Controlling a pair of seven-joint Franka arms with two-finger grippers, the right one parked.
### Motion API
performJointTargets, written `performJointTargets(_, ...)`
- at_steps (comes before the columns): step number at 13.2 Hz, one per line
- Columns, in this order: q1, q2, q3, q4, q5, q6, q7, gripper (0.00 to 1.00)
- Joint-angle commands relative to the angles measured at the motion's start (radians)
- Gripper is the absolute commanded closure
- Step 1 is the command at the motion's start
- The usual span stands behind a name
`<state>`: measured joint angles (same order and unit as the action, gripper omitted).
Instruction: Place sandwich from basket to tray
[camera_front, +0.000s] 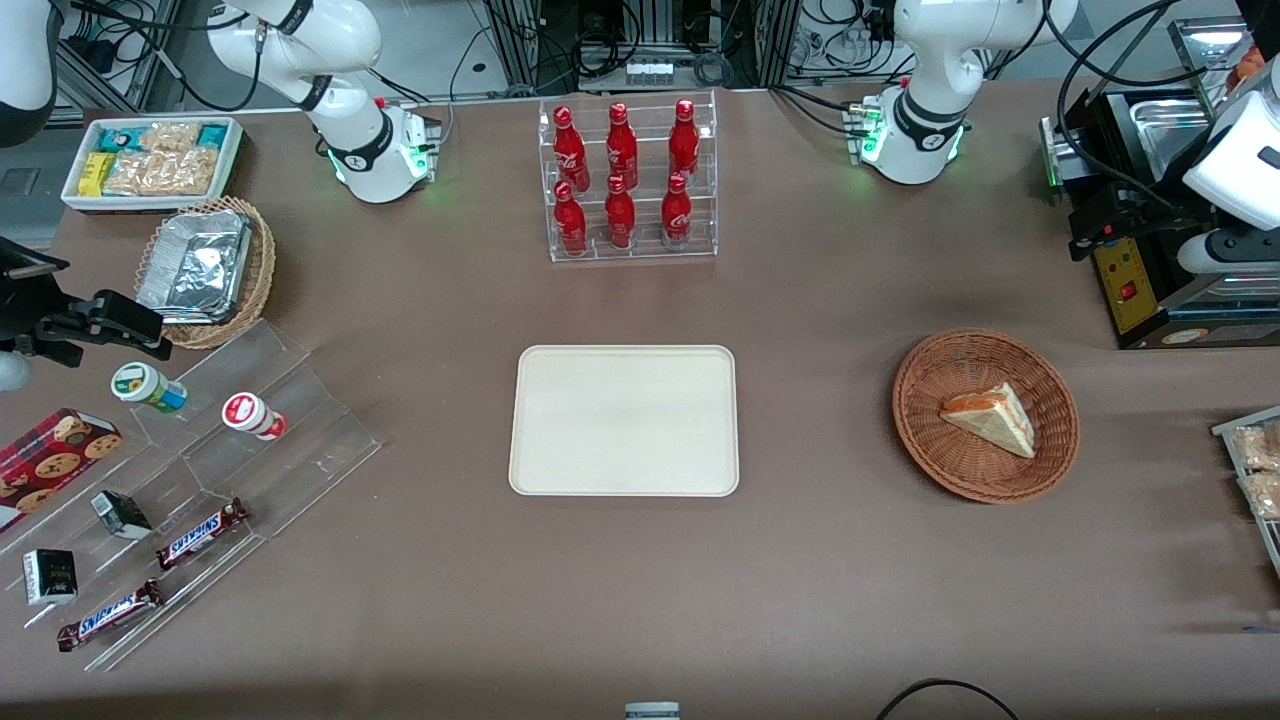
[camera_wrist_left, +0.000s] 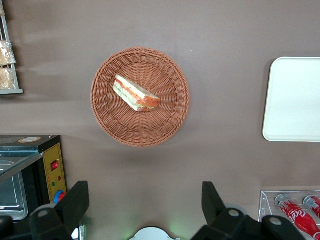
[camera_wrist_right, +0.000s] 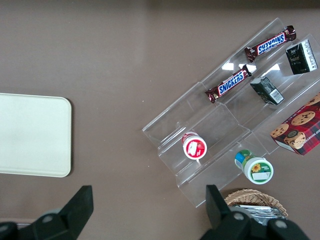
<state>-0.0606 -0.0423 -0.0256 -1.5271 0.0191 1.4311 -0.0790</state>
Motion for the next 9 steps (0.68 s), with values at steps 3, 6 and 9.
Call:
performJointTargets(3,-0.002,-0.011,0.000,-0.011,-0.028,0.012,-0.015,0.00)
performJointTargets(6,0.001,0.005,0.000,-0.010,-0.031,0.014,-0.013,0.00)
performJointTargets(9,0.008,0.053,0.003,-0.036,-0.038,0.073,-0.013,0.00)
